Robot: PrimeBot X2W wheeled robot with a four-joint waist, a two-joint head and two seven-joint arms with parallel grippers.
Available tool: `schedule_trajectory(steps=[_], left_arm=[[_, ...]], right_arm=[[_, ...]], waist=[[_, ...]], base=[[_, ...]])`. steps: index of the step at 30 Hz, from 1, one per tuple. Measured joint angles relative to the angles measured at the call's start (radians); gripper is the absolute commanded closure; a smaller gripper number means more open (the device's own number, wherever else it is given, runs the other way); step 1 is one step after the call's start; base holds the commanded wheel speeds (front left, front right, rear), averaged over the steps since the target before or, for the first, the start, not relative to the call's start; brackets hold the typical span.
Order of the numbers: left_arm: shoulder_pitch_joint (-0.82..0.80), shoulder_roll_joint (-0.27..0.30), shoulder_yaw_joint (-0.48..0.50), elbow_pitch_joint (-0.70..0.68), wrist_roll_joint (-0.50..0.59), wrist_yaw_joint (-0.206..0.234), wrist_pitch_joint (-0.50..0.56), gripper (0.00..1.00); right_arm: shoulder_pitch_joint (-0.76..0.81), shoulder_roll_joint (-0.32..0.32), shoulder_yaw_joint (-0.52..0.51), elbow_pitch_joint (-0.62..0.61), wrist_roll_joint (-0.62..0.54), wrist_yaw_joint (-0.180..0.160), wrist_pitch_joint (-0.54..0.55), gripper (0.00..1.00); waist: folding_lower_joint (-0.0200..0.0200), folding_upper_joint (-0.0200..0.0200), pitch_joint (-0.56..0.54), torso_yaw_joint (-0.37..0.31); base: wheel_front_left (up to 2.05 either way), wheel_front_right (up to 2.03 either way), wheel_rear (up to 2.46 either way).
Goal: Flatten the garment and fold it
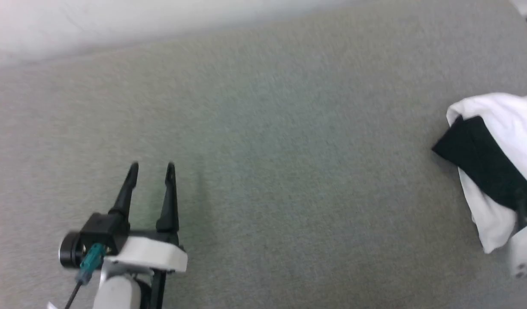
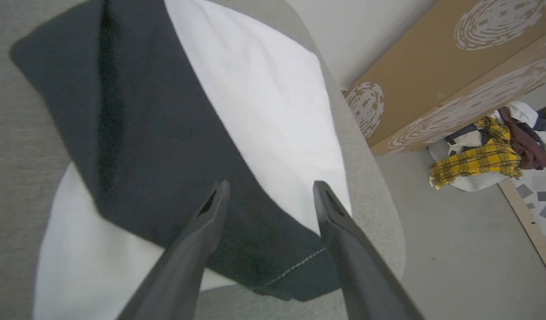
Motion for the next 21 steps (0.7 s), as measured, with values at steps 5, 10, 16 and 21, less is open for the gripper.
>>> schedule_trajectory(steps=[5,10,16,21], left_arm=[[0.062,-0.017,0.021,0.004,-0.017,0.024,0.0,0.0],[0.102,-0.019,0.048,0.004,-0.017,0.034,0.0,0.0],[0.13,-0.015,0.081,0.005,-0.007,0.038,0.0,0.0],[0.154,0.021,0.104,0.015,-0.005,0.027,0.0,0.0]], right_arm=[[0.134,0.102,0.069,-0.177,0.052,0.0,0.025,0.0],[0.184,0.164,0.164,-0.303,0.116,0.0,0.044,0.0],[0.199,0.21,0.259,-0.413,0.204,0.0,0.004,0.0],[0.248,0.225,0.301,-0.489,0.249,0.0,-0.018,0.0]], waist=[[-0.0001,0.0,-0.08,0.044],[0.0,0.0,-0.138,0.109],[0.0002,0.0,-0.193,0.19],[0.0001,0.0001,-0.237,0.242]], base=[[0.0,0.0,0.0],[0.0,0.0,0.0],[0.0,0.0,0.0],[0.0,0.0,0.0]])
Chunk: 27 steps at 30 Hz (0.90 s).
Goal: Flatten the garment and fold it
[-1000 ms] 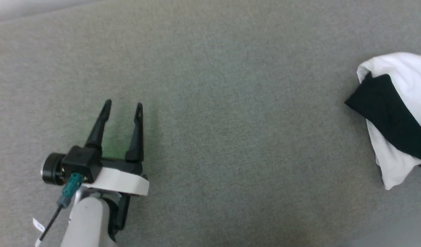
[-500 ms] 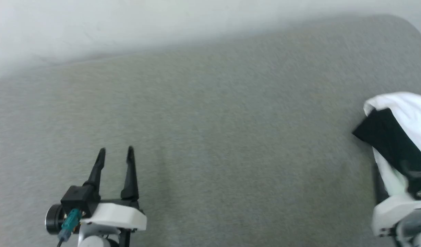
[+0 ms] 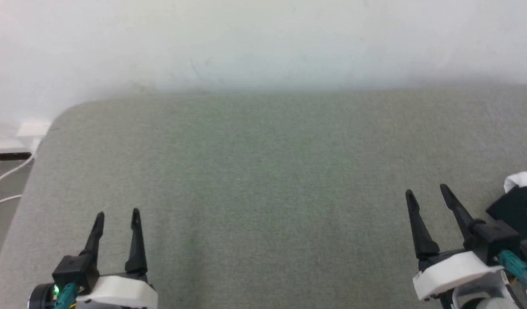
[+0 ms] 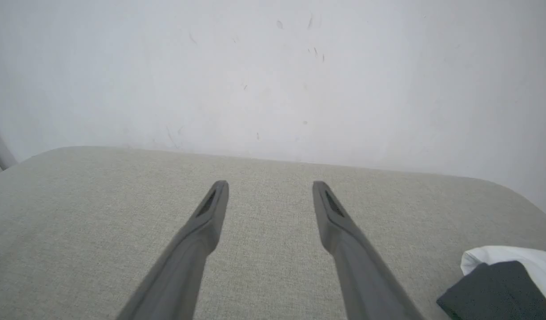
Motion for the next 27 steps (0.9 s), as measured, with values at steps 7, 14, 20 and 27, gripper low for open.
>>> schedule_trajectory(steps=[7,14,20,27], left_arm=[[0.023,0.036,-0.015,0.034,0.0,-0.044,0.001,0.0],[0.038,0.04,-0.058,0.061,0.012,-0.052,0.001,0.0],[0.037,0.038,-0.076,0.073,0.019,-0.052,0.001,0.0],[0.036,0.032,-0.082,0.075,0.019,-0.052,0.001,0.0]], right_arm=[[0.102,0.001,-0.021,-0.074,0.051,0.0,0.011,0.0],[0.156,0.001,-0.025,-0.08,0.081,0.0,0.019,0.0],[0.155,0.001,-0.013,-0.063,0.089,0.0,0.018,0.0],[0.145,0.001,-0.009,-0.044,0.088,0.0,0.015,0.0]], waist=[[0.0,0.0,-0.052,0.033],[0.0,0.0,-0.071,0.022],[0.0002,0.0,-0.064,0.016],[0.0001,0.0,-0.058,0.015]], base=[[0.0,0.0,0.0],[0.0,0.0,0.0],[0.0,0.0,0.0],[0.0,0.0,0.0]])
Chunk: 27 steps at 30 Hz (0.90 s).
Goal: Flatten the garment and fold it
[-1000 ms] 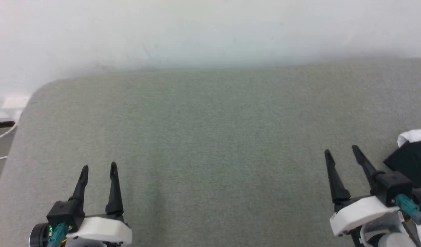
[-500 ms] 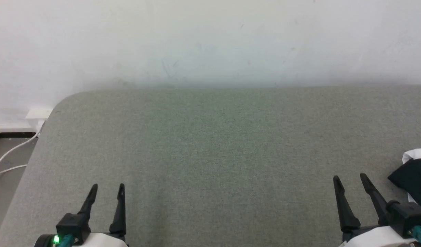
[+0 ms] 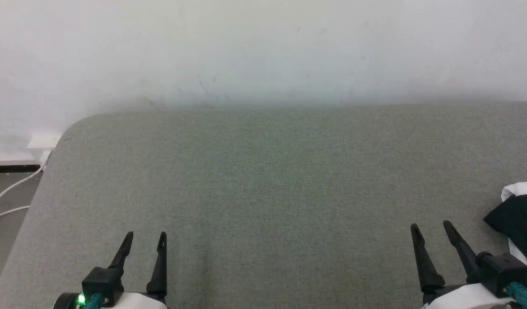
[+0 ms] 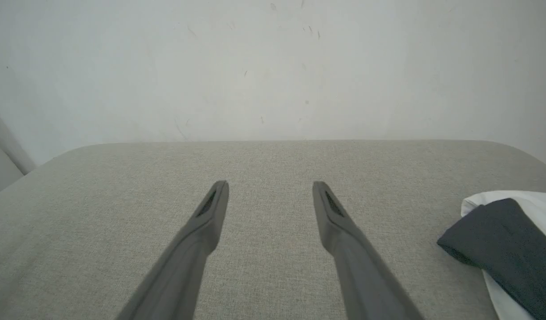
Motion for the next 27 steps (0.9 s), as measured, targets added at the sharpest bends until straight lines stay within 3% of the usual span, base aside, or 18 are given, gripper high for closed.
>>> schedule_trajectory(steps=[2,3,27], left_arm=[[0.0,0.0,-0.001,0.0,0.0,0.001,0.0,0.0],[0.0,0.0,-0.001,0.0,0.0,0.0,0.0,1.0],[0.0,-0.011,0.001,-0.026,0.017,0.006,0.043,1.0]], right_arm=[[-0.001,0.0,0.001,0.004,0.0,0.0,0.0,0.0],[-0.001,0.0,0.002,0.004,0.0,0.0,0.001,1.0],[-0.017,-0.001,0.003,0.011,-0.019,0.0,0.014,1.0]], waist=[[0.0,0.0,0.001,0.0],[0.0,0.0,0.002,0.0],[0.0,0.0,0.005,-0.005]], base=[[0.0,0.0,0.0],[0.0,0.0,0.0],[0.0,0.0,0.0]])
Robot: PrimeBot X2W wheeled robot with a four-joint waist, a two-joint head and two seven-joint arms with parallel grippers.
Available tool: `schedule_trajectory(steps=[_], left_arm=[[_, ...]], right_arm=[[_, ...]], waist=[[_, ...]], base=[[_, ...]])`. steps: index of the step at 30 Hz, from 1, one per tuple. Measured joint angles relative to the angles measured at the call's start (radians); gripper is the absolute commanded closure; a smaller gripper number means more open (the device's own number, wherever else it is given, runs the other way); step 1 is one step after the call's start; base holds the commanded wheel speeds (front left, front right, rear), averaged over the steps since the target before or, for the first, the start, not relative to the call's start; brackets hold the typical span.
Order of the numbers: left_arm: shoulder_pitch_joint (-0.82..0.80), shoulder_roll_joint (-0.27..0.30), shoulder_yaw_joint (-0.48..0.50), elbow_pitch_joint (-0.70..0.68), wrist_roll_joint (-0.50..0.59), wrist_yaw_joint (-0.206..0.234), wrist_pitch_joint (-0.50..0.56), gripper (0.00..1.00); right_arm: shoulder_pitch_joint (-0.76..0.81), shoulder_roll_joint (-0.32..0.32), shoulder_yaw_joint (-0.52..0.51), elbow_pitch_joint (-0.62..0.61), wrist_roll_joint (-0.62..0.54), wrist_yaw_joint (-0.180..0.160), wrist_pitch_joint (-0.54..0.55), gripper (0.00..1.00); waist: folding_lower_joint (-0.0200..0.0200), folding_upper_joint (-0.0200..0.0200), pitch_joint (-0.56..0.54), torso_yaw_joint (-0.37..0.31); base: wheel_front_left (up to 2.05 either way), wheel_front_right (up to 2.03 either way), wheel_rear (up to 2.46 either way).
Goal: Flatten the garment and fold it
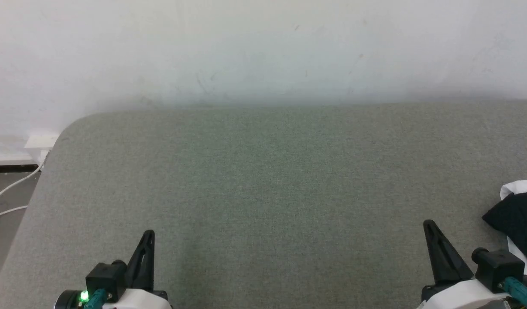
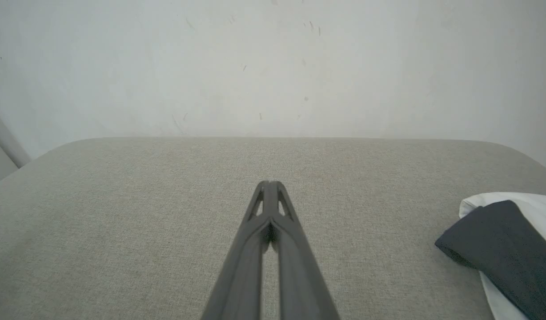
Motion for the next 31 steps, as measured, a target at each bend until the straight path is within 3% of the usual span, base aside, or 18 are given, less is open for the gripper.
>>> schedule_trajectory(steps=[31], left_arm=[[-0.016,-0.022,0.002,-0.041,0.028,0.012,0.059,1.0]], right_arm=[[-0.044,0.0,0.006,0.014,-0.032,0.0,0.018,1.0]], waist=[[0.0,0.0,0.004,-0.007]], base=[[0.0,0.0,0.0]])
